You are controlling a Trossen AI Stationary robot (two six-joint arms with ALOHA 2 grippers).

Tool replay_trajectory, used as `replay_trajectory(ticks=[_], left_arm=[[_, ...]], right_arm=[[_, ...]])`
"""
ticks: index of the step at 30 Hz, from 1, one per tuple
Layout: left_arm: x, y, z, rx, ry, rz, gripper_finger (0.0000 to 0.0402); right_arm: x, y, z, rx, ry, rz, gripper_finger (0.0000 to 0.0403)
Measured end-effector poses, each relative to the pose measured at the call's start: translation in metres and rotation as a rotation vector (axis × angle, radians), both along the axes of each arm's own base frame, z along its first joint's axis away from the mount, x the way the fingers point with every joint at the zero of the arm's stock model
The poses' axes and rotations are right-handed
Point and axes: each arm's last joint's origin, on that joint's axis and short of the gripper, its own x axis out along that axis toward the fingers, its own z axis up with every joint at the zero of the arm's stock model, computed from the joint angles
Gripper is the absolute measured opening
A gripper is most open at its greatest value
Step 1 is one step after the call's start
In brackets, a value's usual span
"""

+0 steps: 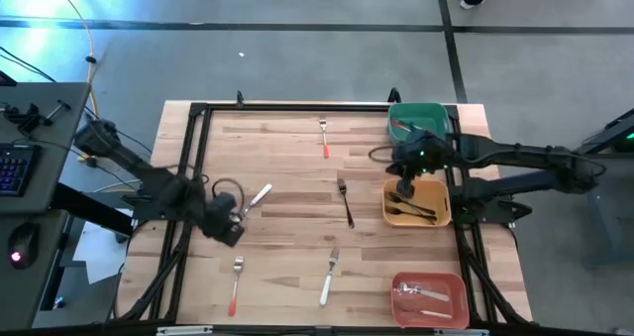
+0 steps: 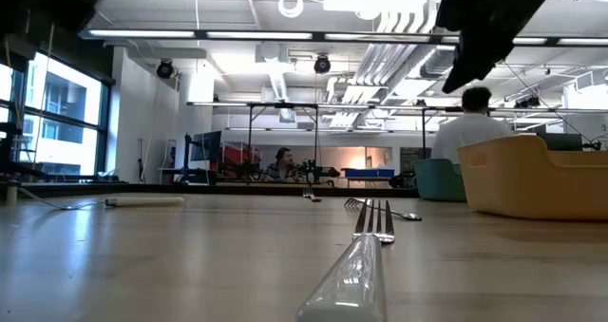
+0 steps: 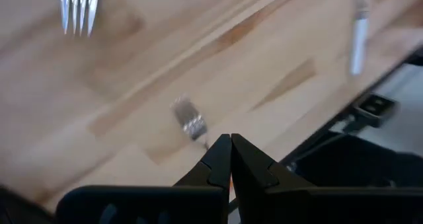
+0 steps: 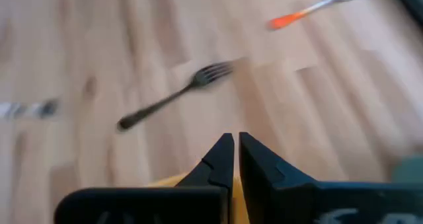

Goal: Sort silverware by color (type)
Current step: Put the orange fork into the green bin

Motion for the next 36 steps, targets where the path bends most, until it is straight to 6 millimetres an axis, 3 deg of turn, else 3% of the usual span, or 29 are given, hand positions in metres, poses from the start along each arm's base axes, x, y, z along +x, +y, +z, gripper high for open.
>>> replay_trajectory(ticks=[4, 11, 17, 21, 29, 36], left_arm=[[0.006, -0.02, -0.006, -0.033, -0.012, 0.103, 0.0], [0.014, -0.028, -0.005, -0.034, -0.113, 0.172, 0.0], [0.009, -0.004, 0.006, 0.088, -0.196, 0.114, 0.0], [0.005, 0.019, 0.016, 0.186, -0.295, 0.06, 0.0], [-0.016, 0.058, 0.036, 0.321, -0.485, 0.022, 0.0], [-0.036, 0.079, 0.05, 0.413, -0.613, 0.031, 0.0]], right_arm=[[0.004, -0.02, 0.002, 0.075, -0.074, -0.166, 0.0013], [0.06, -0.061, -0.02, 0.265, -0.274, -0.299, 0.0064], [0.12, -0.09, -0.031, 0.299, -0.236, -0.431, 0.013], [0.159, -0.111, -0.04, 0.305, -0.113, -0.576, 0.0155], [0.213, -0.145, -0.081, 0.362, 0.096, -0.75, 0.016], [0.243, -0.162, -0.109, 0.33, 0.213, -0.837, 0.016]])
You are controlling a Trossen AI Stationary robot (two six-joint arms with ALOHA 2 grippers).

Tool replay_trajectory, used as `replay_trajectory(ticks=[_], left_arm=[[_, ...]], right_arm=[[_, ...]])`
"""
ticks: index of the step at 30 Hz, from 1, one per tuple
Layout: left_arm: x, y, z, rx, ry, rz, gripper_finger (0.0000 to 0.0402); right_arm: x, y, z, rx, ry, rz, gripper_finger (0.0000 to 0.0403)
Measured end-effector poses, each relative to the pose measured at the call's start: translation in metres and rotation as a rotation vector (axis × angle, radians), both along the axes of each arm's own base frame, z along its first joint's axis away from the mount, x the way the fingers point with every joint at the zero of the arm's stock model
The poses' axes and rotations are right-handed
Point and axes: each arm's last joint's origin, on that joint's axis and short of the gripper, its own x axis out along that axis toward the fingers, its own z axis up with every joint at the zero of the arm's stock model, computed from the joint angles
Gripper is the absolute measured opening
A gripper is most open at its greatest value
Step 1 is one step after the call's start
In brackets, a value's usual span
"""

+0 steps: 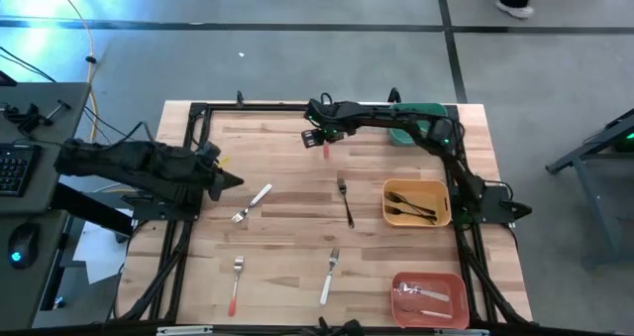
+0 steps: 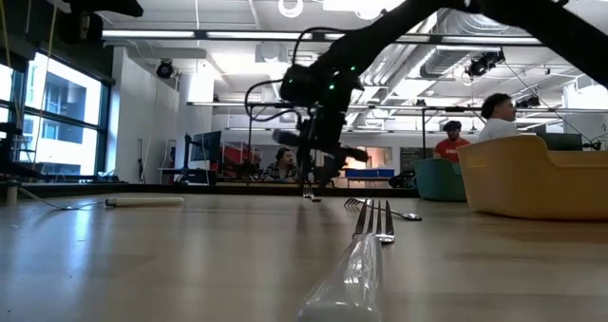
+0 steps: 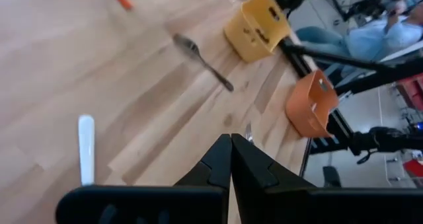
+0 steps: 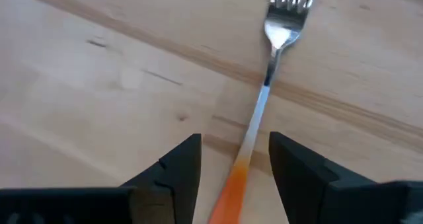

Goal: Sort silverware by color (type)
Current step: Put the orange fork into the green bin

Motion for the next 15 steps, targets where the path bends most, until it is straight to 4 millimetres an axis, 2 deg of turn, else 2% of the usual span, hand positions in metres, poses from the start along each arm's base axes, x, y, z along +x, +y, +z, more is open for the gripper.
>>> replay_trajectory(ticks=[3, 6, 9, 13, 15], left_arm=[[-0.007, 0.005, 0.003, 0.022, -0.03, -0.003, 0.0], [-0.013, 0.009, 0.005, 0.033, -0.051, -0.001, 0.0], [-0.016, 0.011, 0.006, 0.054, -0.063, 0.002, 0.0], [-0.02, 0.013, 0.007, 0.068, -0.074, 0.014, 0.0], [-0.022, 0.014, 0.008, 0.068, -0.078, 0.022, 0.0]], right_arm=[[0.006, -0.003, -0.013, 0.026, 0.085, -0.001, 0.0159], [0.006, -0.003, -0.017, 0.041, 0.151, 0.021, 0.0139], [0.004, -0.001, -0.022, 0.059, 0.174, 0.053, 0.0097], [0.001, 0.002, -0.025, 0.089, 0.207, 0.11, 0.0022], [-0.001, 0.004, -0.023, 0.104, 0.216, 0.156, 0.0008]])
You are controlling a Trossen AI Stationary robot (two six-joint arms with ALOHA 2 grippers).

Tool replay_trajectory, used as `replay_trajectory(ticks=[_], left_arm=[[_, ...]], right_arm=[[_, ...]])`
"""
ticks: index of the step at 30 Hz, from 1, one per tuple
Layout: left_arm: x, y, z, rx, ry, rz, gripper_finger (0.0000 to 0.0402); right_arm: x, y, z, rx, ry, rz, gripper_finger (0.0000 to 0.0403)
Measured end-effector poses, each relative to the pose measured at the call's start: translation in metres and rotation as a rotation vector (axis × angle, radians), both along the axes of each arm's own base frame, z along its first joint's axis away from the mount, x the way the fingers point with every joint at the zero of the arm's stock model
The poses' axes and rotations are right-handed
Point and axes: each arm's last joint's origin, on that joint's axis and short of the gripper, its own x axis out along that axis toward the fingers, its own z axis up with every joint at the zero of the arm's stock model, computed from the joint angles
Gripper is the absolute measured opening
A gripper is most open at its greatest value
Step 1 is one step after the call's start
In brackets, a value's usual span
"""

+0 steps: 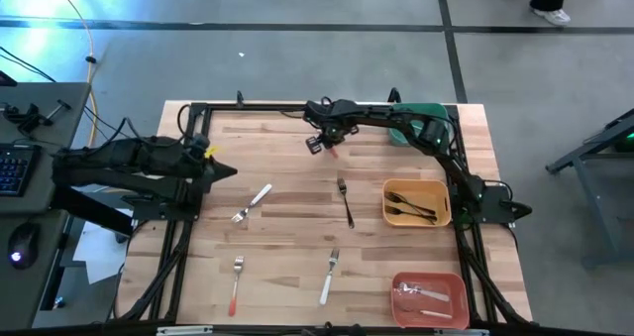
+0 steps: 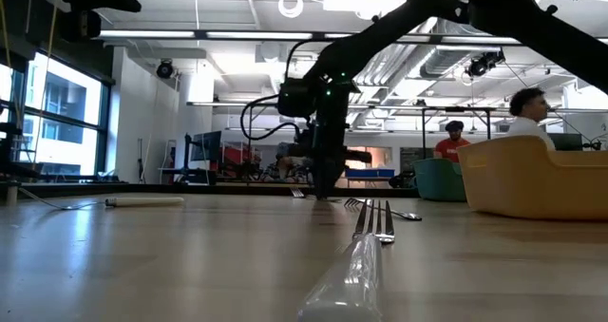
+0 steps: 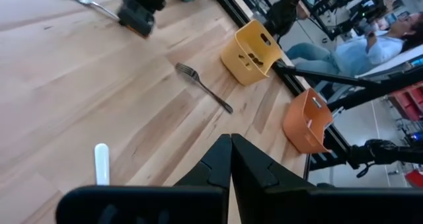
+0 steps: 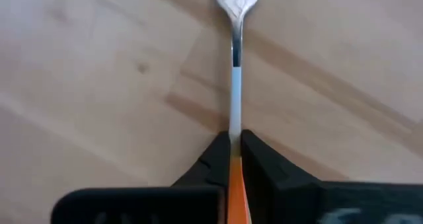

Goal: Sort silverware by color (type)
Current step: Put the orange fork into the green bin

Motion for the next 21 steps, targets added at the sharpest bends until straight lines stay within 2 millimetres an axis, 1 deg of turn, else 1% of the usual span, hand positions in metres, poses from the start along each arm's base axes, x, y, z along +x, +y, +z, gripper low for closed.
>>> replay_trajectory(ticks=[3, 6, 8, 11, 14, 18, 21], left_arm=[[0.0, 0.001, 0.0, 0.0, -0.003, 0.012, 0.0], [0.0, 0.002, 0.001, 0.0, -0.012, 0.02, 0.0], [0.001, 0.002, 0.003, 0.004, -0.031, 0.023, 0.0], [0.003, 0.003, 0.006, 0.019, -0.069, 0.029, 0.0], [0.003, 0.005, 0.007, 0.029, -0.079, 0.053, 0.0], [0.003, 0.006, 0.008, 0.033, -0.084, 0.073, 0.0], [0.004, 0.007, 0.009, 0.033, -0.094, 0.079, 0.0]], right_arm=[[-0.004, 0.002, 0.006, 0.036, 0.001, 0.057, 0.0015], [-0.013, 0.007, 0.019, 0.085, 0.033, 0.108, 0.0005], [-0.014, 0.008, 0.034, 0.063, 0.002, 0.149, 0.0004], [-0.025, 0.007, 0.058, 0.045, 0.005, 0.208, 0.0002], [-0.035, 0.005, 0.073, 0.032, 0.018, 0.25, 0.0002], [-0.06, 0.005, 0.112, 0.009, 0.053, 0.316, 0.0001], [-0.089, 0.002, 0.138, -0.014, 0.143, 0.381, 0.0001]])
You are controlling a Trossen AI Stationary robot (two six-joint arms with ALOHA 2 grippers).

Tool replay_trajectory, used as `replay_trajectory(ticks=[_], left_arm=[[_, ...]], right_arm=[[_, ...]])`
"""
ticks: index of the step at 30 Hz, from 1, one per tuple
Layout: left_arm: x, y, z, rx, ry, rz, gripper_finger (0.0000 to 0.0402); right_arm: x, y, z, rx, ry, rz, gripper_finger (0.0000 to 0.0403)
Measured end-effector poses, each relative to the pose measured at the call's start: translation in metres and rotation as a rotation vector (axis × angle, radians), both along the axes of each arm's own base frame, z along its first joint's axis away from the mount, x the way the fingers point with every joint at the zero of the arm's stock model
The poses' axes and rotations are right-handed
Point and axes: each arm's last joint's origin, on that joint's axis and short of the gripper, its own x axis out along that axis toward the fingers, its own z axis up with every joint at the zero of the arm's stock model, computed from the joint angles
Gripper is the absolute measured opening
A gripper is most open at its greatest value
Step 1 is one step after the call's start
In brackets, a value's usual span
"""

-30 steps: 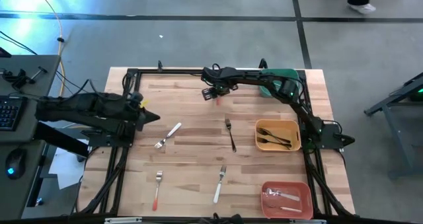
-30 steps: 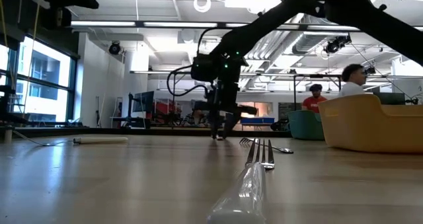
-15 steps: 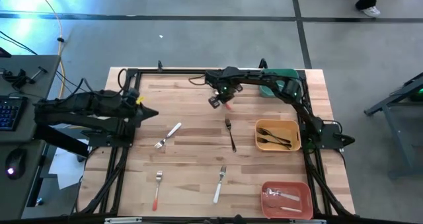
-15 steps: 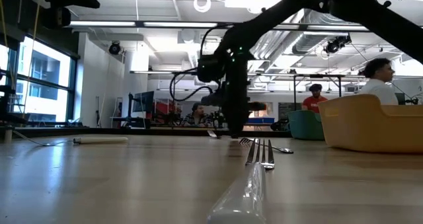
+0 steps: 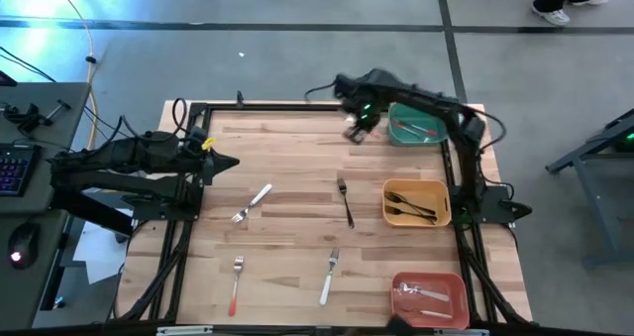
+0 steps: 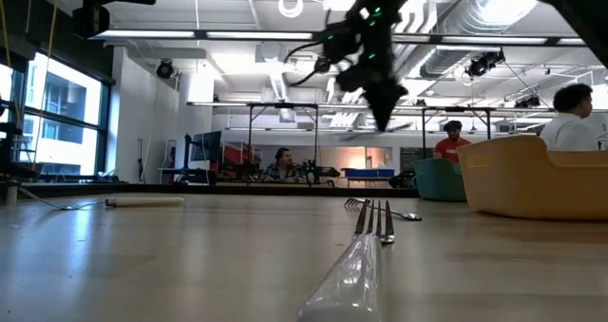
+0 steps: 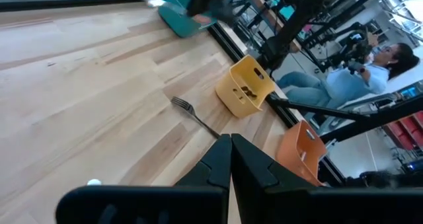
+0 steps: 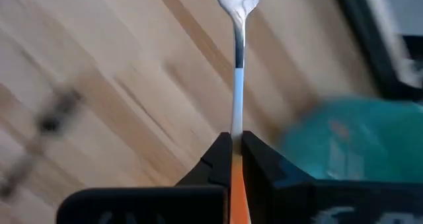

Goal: Sort silverware by color (type)
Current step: Put the orange fork into the green bin

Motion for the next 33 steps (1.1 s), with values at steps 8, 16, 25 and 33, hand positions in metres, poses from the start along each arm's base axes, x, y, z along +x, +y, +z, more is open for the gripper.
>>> replay_trajectory(ticks=[8, 16, 25, 33], left_arm=[[0.003, 0.001, -0.001, 0.001, 0.012, 0.022, 0.0], [0.015, 0.001, -0.003, -0.005, 0.032, 0.034, 0.0], [0.036, 0.002, -0.008, -0.068, 0.055, 0.06, 0.0], [0.052, 0.001, -0.016, -0.071, 0.125, 0.046, 0.0]], right_arm=[[-0.116, -0.007, 0.035, -0.074, 0.057, 0.062, 0.0], [-0.18, -0.01, -0.023, -0.175, 0.032, 0.154, 0.0], [-0.198, -0.03, -0.074, -0.22, 0.067, 0.147, 0.0], [-0.206, -0.04, -0.09, -0.187, 0.08, 0.095, 0.0024]])
